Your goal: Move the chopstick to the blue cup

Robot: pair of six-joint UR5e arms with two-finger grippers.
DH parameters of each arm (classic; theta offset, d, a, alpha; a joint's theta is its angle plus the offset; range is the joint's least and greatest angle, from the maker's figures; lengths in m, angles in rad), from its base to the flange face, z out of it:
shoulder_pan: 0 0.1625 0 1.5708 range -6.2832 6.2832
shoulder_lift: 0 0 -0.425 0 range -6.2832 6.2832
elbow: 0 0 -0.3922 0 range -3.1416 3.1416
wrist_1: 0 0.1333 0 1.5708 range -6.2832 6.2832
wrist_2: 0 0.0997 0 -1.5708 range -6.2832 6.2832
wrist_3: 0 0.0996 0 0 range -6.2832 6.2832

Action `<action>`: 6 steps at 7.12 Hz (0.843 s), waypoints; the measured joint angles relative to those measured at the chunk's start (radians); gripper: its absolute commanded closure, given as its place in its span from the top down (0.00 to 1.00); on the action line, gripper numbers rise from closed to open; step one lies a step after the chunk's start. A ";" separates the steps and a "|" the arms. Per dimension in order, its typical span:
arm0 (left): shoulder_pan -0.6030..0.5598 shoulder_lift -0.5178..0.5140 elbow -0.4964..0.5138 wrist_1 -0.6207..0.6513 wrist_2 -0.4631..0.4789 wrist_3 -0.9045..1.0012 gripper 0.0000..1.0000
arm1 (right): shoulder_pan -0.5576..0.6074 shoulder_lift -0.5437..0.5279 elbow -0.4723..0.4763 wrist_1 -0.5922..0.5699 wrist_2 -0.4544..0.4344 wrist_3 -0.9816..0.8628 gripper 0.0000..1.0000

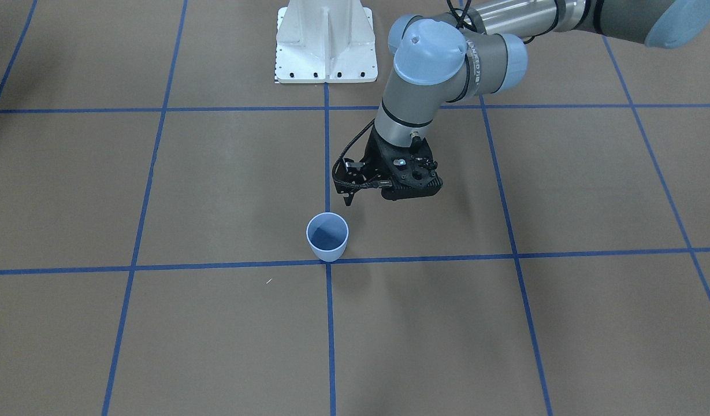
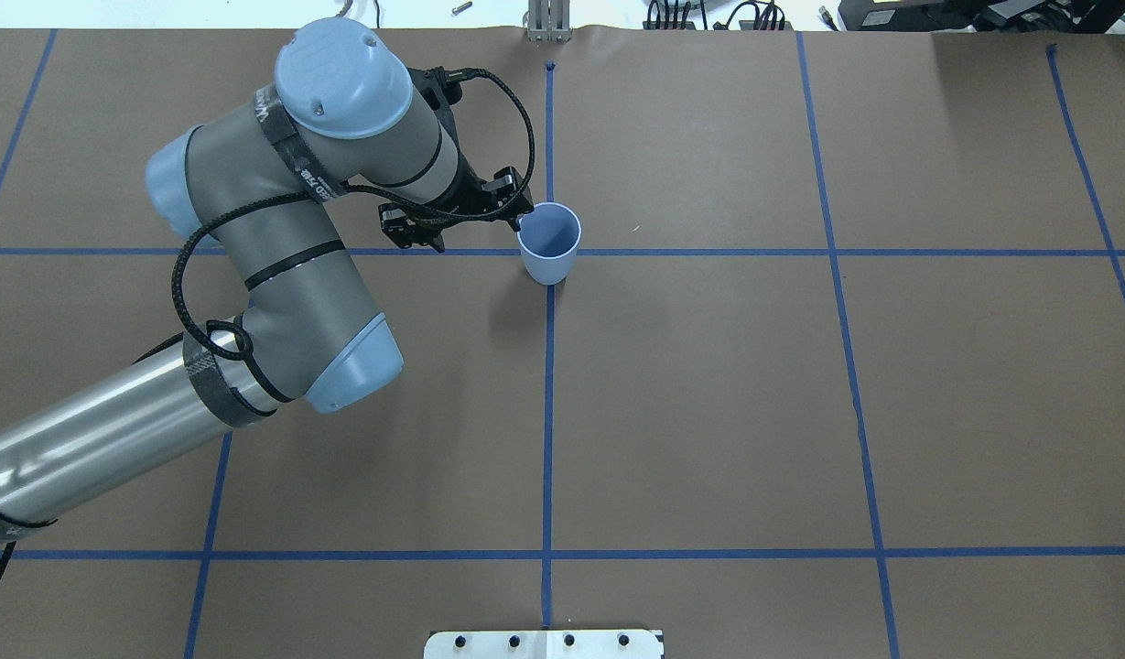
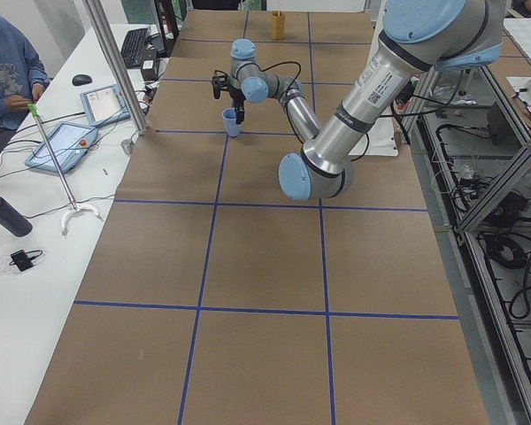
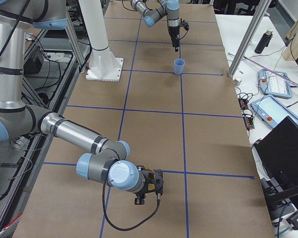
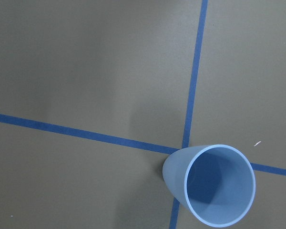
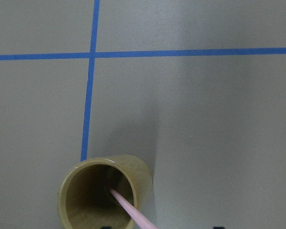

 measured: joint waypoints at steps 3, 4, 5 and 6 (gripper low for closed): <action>0.004 0.013 0.006 -0.027 0.003 -0.001 0.94 | 0.000 0.000 -0.018 0.001 0.027 0.000 0.00; 0.004 0.015 0.007 -0.028 0.003 -0.001 0.94 | 0.002 0.004 -0.014 0.001 0.031 -0.002 0.00; 0.005 0.016 0.008 -0.028 0.004 0.000 0.94 | 0.006 0.009 -0.010 0.001 0.035 -0.002 0.00; 0.005 0.016 0.009 -0.028 0.005 0.000 0.95 | 0.014 0.013 -0.006 0.002 0.042 -0.003 0.45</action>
